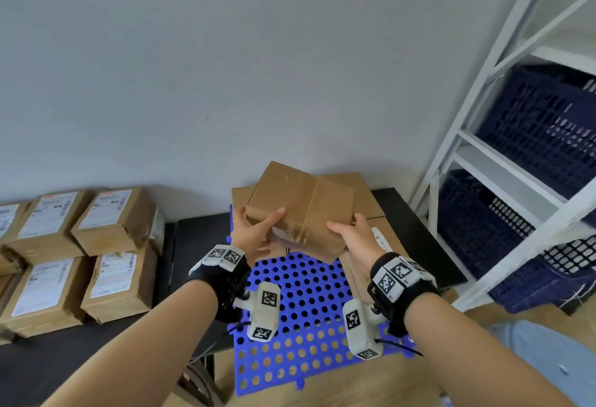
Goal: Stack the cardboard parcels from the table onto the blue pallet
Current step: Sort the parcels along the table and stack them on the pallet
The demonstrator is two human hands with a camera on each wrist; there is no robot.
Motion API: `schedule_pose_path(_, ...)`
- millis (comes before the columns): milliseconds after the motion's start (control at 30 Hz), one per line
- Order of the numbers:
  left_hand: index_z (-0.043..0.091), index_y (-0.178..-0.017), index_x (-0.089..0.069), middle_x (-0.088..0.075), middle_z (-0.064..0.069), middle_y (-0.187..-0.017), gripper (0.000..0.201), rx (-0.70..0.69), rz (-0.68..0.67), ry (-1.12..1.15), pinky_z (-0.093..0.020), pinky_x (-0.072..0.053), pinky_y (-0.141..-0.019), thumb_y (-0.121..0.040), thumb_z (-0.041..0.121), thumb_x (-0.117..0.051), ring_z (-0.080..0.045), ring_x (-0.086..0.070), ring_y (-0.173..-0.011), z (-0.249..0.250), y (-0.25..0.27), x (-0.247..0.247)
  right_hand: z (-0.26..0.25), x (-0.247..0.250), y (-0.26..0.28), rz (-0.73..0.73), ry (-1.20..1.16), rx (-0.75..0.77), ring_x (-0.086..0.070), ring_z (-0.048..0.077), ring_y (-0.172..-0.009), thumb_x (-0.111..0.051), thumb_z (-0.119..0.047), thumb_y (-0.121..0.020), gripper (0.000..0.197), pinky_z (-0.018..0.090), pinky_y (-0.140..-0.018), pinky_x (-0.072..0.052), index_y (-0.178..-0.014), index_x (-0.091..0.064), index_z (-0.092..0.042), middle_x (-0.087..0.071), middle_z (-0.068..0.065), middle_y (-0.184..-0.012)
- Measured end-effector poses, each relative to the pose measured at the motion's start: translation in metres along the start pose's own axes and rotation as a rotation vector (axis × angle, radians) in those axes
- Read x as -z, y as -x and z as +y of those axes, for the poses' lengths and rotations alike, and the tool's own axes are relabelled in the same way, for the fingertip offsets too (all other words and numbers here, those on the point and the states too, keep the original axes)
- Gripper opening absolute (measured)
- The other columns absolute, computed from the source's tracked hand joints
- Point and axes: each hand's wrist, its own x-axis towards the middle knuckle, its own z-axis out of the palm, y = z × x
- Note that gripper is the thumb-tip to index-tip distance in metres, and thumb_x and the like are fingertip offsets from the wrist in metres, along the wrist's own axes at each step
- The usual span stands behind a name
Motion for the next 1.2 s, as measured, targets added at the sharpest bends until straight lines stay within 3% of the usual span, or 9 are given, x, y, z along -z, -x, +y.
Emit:
schedule_pose_path(100,0.037,-0.137,-0.026,-0.055,-0.006,-0.119,0.109,-0.025,0.064,0.048,-0.047,-0.052,-0.087,-0.048,0.043,-0.089,-0.027,-0.061,-0.098,-0.006,0.006,-0.012,0.002,0.013,-0.004,-0.064,0.001,0.011,-0.057,0.021,-0.107,-0.065,-0.018,-0.087,0.043,0.043,-0.099,-0.046,-0.123,-0.041,-0.016,-0.056,0.004,-0.119)
schedule_pose_path(267,0.027,-0.135,-0.028,-0.057,-0.004,-0.103,0.084,-0.094,0.181,0.168,-0.046,-0.049,-0.088,-0.07,0.024,-0.081,-0.018,-0.058,-0.079,-0.018,0.024,-0.028,0.007,0.025,-0.008,-0.176,0.032,0.025,-0.055,0.021,-0.112,-0.067,-0.021,-0.086,0.056,0.046,-0.102,-0.044,-0.133,-0.037,-0.014,-0.055,0.003,-0.124)
schedule_pose_path(500,0.047,-0.134,-0.024,-0.048,-0.003,-0.126,0.094,-0.005,0.264,0.294,-0.05,-0.053,-0.084,-0.062,0.034,-0.084,-0.031,-0.056,-0.107,-0.038,0.041,-0.033,0.027,0.03,-0.01,-0.262,0.046,0.026,-0.059,0.019,-0.108,-0.072,-0.022,-0.081,0.058,0.042,-0.098,-0.048,-0.13,-0.042,-0.011,-0.059,0.005,-0.123)
schedule_pose_path(567,0.051,-0.139,-0.018,-0.043,-0.006,-0.132,0.102,0.021,0.252,0.298,-0.053,-0.052,-0.086,-0.064,0.031,-0.083,-0.036,-0.054,-0.109,-0.039,0.045,-0.025,0.029,0.031,-0.012,-0.291,0.051,-0.005,-0.057,0.02,-0.114,-0.073,-0.026,-0.079,0.07,0.046,-0.101,-0.046,-0.137,-0.036,-0.012,-0.056,0.004,-0.129)
schedule_pose_path(667,0.051,-0.14,-0.016,-0.037,-0.011,-0.141,0.104,0.045,0.24,0.242,-0.057,-0.052,-0.084,-0.064,0.027,-0.084,-0.041,-0.055,-0.108,-0.035,0.051,-0.004,0.026,0.029,-0.012,-0.283,0.114,0.025,-0.053,0.018,-0.117,-0.072,-0.028,-0.081,0.068,0.043,-0.106,-0.04,-0.136,-0.037,-0.01,-0.055,0.002,-0.131)
schedule_pose_path(800,0.05,-0.14,-0.021,-0.044,-0.011,-0.132,0.102,0.087,0.195,0.118,-0.057,-0.053,-0.081,-0.065,0.02,-0.083,-0.042,-0.06,-0.102,-0.034,0.059,0.028,0.021,0.023,-0.01,-0.249,0.199,0.078,-0.039,0.022,-0.133,-0.066,-0.031,-0.086,0.071,0.042,-0.111,-0.032,-0.144,-0.03,-0.012,-0.037,0.007,-0.147)
schedule_pose_path(1000,0.053,-0.138,-0.022,-0.044,-0.01,-0.134,0.1,0.216,-0.005,-0.041,-0.056,-0.055,-0.078,-0.067,0.018,-0.082,-0.042,-0.065,-0.097,-0.043,0.062,0.059,0.034,0.0,0.003,-0.464,0.272,0.054,-0.05,0.014,-0.121,-0.067,-0.025,-0.086,0.06,0.037,-0.104,-0.042,-0.139,-0.041,-0.019,-0.049,-0.003,-0.137)
schedule_pose_path(1133,0.044,-0.144,-0.015,-0.045,-0.012,-0.136,0.101,0.244,-0.018,-0.071,-0.052,-0.056,-0.074,-0.071,0.018,-0.08,-0.04,-0.066,-0.096,-0.052,0.052,0.065,0.051,-0.012,0.012,-0.507,0.213,-0.058,-0.064,0.02,-0.104,-0.067,-0.012,-0.086,0.057,0.034,-0.084,-0.054,-0.137,-0.043,-0.021,-0.063,0.005,-0.12)
schedule_pose_path(1200,0.024,-0.145,-0.025,-0.05,-0.013,-0.133,0.088,0.249,0.01,-0.077,-0.051,-0.056,-0.078,-0.074,0.022,-0.078,-0.038,-0.066,-0.098,-0.058,0.047,0.066,0.059,-0.015,0.015,-0.488,0.208,-0.084,-0.064,0.022,-0.104,-0.067,-0.009,-0.086,0.059,0.038,-0.087,-0.054,-0.138,-0.042,-0.022,-0.063,0.006,-0.12)
